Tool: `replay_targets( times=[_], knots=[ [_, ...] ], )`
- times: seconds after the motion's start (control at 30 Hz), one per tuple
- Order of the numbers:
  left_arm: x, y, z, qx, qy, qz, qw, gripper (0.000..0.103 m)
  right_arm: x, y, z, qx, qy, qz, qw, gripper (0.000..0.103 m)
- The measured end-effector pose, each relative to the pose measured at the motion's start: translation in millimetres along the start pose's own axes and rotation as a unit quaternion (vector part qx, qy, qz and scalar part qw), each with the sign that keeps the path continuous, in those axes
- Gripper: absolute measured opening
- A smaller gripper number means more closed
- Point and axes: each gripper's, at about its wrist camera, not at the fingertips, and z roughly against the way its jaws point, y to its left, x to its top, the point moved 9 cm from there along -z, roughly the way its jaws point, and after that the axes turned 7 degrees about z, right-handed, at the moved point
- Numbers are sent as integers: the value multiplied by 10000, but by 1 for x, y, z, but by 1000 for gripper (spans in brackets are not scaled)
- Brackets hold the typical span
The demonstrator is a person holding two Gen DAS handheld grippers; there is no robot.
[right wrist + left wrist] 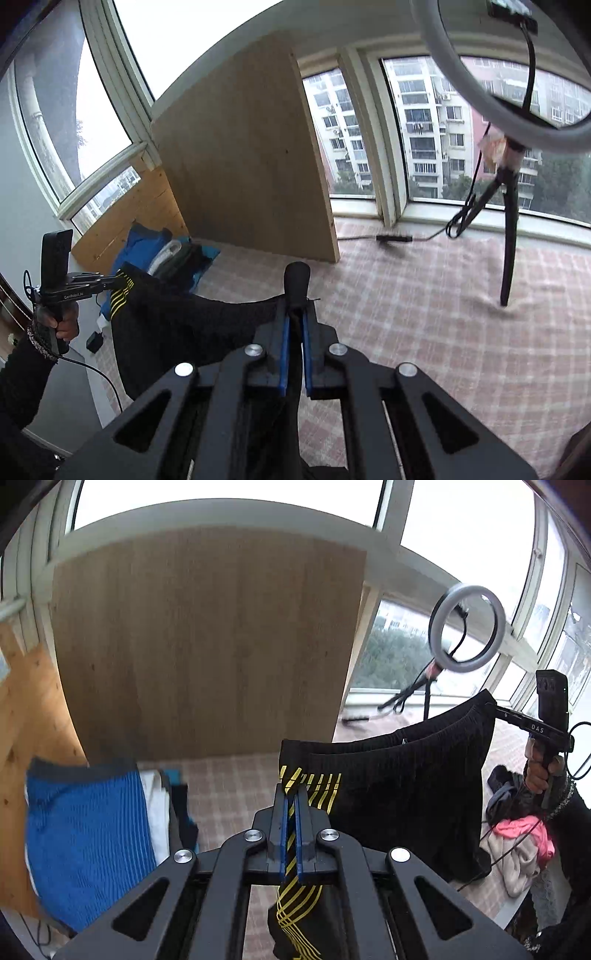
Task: Fold clothes
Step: 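Lift the pants by the waistband with both tools and shake them out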
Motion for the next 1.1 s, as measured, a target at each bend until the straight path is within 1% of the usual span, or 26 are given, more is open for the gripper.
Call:
replay_targets(
  times=[0.03, 0.07, 0.13, 0.17, 0.2, 0.27, 0.3, 0.37, 0.4, 0.47, 0.53, 0.6, 0.67, 0.73, 0.83, 0.9, 1.0, 1.1],
  knots=[
    [27, -12, 22, 31, -364, -225, 9991, 2, 32, 0, 19, -140, -284, 135, 9994, 6],
    [47, -23, 43, 34, -648, -412, 9970, 2, 59, 3, 40, -271, -572, 300, 9975, 6],
    [64, -40, 77, -6, -975, -704, 9927, 2, 97, 16, 85, -386, -1053, 571, 9920, 6],
    [71, -49, 93, -26, -1128, -847, 9900, 1, 109, 22, 106, -446, -1224, 688, 9891, 6],
    [65, -53, 104, -49, -1191, -971, 9881, 1, 114, 29, 125, -501, -1357, 809, 9862, 6],
    [50, -63, 124, -92, -1306, -1215, 9839, 1, 109, 40, 156, -605, -1543, 982, 9813, 6],
    [33, -66, 127, -87, -1266, -1304, 9833, 1, 100, 46, 168, -657, -1581, 1042, 9797, 6],
    [-1, -71, 132, -82, -1177, -1475, 9820, 1, 64, 56, 181, -741, -1514, 1019, 9804, 6],
    [-26, -73, 129, -122, -1040, -1513, 9829, 1, 44, 61, 187, -782, -1472, 996, 9810, 6],
    [-78, -77, 121, -83, -717, -1530, 9856, 1, -3, 68, 189, -832, -1282, 766, 9853, 6],
    [-123, -77, 115, -313, -312, -1177, 9921, 1, -53, 75, 188, -830, -1075, 444, 9897, 6],
    [-155, -72, 109, -507, 14, -726, 9961, 1, -90, 81, 190, -685, -964, 29, 9930, 6],
    [-172, -61, 99, -520, 285, -422, 9973, 1, -107, 79, 185, -603, -793, -213, 9948, 6],
    [-175, -44, 79, -522, 526, -99, 9972, 1, -121, 76, 177, -553, -610, -410, 9958, 6],
    [-117, -47, 71, -331, 185, -338, 9987, 0, -121, 64, 146, -662, -263, -354, 9968, 6],
    [-78, -50, 65, -203, -42, -498, 9985, 0, -108, 49, 115, -936, -9, -130, 9955, 6],
    [-19, -54, 57, -10, -383, -736, 9966, 0, -48, 19, 81, -1373, -2, 115, 9905, 5],
    [40, -58, 50, 182, -723, -972, 9925, 0, 38, 7, 103, -1775, -561, 424, 9816, 5]
  ],
)
